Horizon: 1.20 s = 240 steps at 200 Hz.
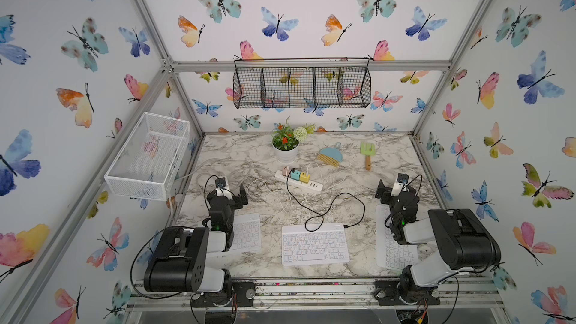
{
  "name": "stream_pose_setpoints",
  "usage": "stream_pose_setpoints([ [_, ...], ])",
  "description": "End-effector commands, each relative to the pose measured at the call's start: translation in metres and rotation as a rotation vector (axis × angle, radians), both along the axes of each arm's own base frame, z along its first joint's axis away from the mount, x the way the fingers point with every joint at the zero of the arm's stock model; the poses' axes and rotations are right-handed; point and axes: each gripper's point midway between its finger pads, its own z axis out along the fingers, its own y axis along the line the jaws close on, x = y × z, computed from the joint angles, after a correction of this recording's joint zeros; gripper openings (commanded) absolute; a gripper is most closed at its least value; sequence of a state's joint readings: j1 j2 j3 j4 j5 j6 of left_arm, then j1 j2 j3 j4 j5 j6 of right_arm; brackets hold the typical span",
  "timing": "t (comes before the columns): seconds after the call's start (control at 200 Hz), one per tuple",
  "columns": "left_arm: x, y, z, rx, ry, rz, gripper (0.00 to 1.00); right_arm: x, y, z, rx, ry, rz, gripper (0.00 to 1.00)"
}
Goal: Unplug the wireless keyboard
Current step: Remove the plug from the socket.
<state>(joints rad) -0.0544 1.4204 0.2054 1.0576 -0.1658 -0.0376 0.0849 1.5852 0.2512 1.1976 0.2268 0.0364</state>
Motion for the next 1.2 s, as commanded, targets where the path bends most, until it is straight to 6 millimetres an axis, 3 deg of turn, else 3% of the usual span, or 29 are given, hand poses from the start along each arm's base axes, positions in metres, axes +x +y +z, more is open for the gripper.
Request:
stream_pose_setpoints([
  [0.0,0.001,0.002,0.009,0.003,-0.032,0.014,0.98,0.0,0.004,0.004,0.012,-0.017,0.016,0.98],
  [0.31,0.001,0.002,0.008,0.002,-0.026,0.014,0.98,0.0,0.006,0.009,0.019,-0.034,0.027,0.99],
  [0.345,0.001,0.001,0.01,0.003,-0.032,0.014,0.98,0.003,0.006,0.018,0.018,-0.058,0.026,1.0],
  [0.44,0.008,0.008,0.019,0.003,-0.029,0.065,0.98,0.021,0.013,0.019,0.005,0.076,0.06,1.0],
  [0.631,0.034,-0.005,0.038,-0.004,0.094,0.002,1.0,0.042,0.027,0.067,0.038,0.052,0.122,0.99],
  [0.726,0.046,-0.023,0.064,-0.081,0.089,-0.081,1.0,0.047,0.043,0.088,0.081,0.049,0.204,0.99],
  [0.896,0.062,-0.078,0.093,-0.251,0.157,-0.343,0.93,0.045,0.084,0.11,0.2,0.092,0.422,0.95],
  [1.006,0.064,-0.114,0.101,-0.297,0.197,-0.446,0.91,0.031,0.113,0.118,0.247,0.067,0.602,0.9],
  [1.196,0.055,-0.158,0.096,-0.416,0.275,-0.55,0.89,0.011,0.145,0.104,0.27,0.106,0.819,0.82],
])
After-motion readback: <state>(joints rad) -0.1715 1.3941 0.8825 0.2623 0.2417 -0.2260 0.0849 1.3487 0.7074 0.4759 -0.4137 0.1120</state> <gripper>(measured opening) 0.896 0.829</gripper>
